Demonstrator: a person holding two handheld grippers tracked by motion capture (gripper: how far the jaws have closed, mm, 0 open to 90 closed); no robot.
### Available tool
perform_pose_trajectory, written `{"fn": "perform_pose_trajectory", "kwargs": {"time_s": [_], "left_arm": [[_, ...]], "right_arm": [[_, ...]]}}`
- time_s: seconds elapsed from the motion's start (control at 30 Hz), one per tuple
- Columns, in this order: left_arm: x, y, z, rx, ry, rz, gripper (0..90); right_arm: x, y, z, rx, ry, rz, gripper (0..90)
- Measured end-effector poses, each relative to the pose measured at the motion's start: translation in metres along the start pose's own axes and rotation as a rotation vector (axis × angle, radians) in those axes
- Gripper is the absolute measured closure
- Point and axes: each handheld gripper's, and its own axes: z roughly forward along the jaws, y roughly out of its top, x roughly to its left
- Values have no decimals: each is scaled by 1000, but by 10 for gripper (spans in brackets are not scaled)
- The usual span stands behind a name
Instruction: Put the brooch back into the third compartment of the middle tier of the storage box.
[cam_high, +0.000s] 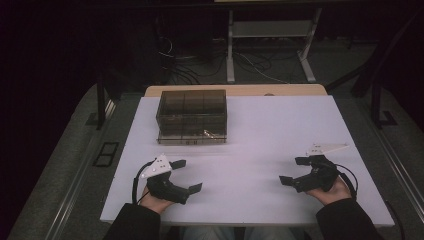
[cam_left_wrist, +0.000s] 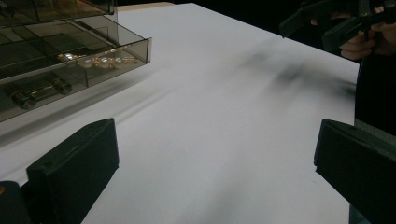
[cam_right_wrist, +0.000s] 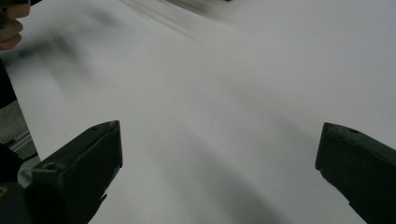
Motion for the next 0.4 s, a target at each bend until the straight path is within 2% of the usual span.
{"fn": "perform_pose_trajectory", "kwargs": {"time_s": [0.17,0.4], "left_arm": [[1,-1,0,6,3,-4,0],[3,-1,2,20,5,-9,0]], "right_arm": [[-2,-14,-1,-24,-26,26,2],[-2,-24,-4,-63,-35,20,2]]}}
